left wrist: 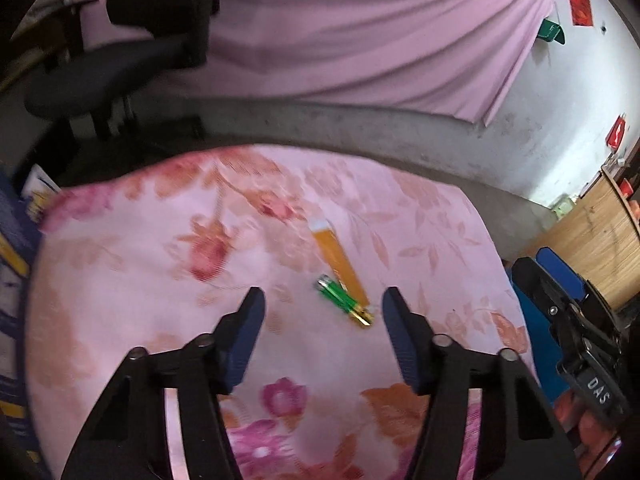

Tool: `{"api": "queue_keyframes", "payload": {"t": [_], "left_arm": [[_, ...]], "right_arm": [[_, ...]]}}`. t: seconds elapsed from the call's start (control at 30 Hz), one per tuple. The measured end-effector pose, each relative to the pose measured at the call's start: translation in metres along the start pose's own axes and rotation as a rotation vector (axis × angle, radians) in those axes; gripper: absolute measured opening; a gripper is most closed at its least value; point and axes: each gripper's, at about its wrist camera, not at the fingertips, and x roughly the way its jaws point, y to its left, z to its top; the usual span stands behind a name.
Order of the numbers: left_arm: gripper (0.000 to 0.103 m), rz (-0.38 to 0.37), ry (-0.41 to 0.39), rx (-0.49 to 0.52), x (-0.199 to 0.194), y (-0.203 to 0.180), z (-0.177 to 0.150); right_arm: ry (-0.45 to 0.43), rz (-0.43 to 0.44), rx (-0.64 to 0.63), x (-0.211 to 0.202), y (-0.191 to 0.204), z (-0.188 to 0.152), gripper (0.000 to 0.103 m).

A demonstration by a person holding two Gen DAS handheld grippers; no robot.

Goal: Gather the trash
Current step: 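Move both grippers back over the bed toward the green lighter and orange strip, then grasp the green lighter with the left gripper while the right gripper grasps the orange strip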

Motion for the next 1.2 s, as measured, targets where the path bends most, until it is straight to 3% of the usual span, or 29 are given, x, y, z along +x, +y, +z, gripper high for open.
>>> {"api": "queue_keyframes", "payload": {"t": [0.13, 0.23, 0.57, 0.63, 0.77, 0.93, 1.2], "left_arm": [[0.038, 0.018, 0.035, 0.006, 0.013, -0.009, 0.003], [0.019, 0.018, 0.078, 0.003, 0.023, -0.013, 0.006], [0.0, -0.006, 0.075, 0.007, 0.009, 0.002, 0.009], [0.0, 0.056, 0.075, 0.03, 0.004, 0.008, 0.007], [0.0, -0.006, 0.084, -0.023, -0.006, 0.03, 0.0], [0.0, -0.01, 0.068, -0.04, -0.017, 0.035, -0.001], [0.0, -0.02, 0.061, -0.083, -0.024, 0.045, 0.0]], "right_arm": [[0.014, -0.008, 0.023, 0.003, -0.004, 0.0, 0.096], [0.023, -0.011, 0.035, 0.004, -0.006, 0.0, 0.096], [0.112, 0.001, 0.023, 0.021, -0.002, 0.0, 0.096], [0.163, 0.021, 0.009, 0.032, 0.002, 0.0, 0.096], [0.247, 0.084, 0.006, 0.05, 0.008, -0.003, 0.089], [0.33, 0.136, -0.028, 0.072, 0.028, -0.006, 0.081], [0.377, 0.175, -0.148, 0.094, 0.056, -0.003, 0.069]]}}
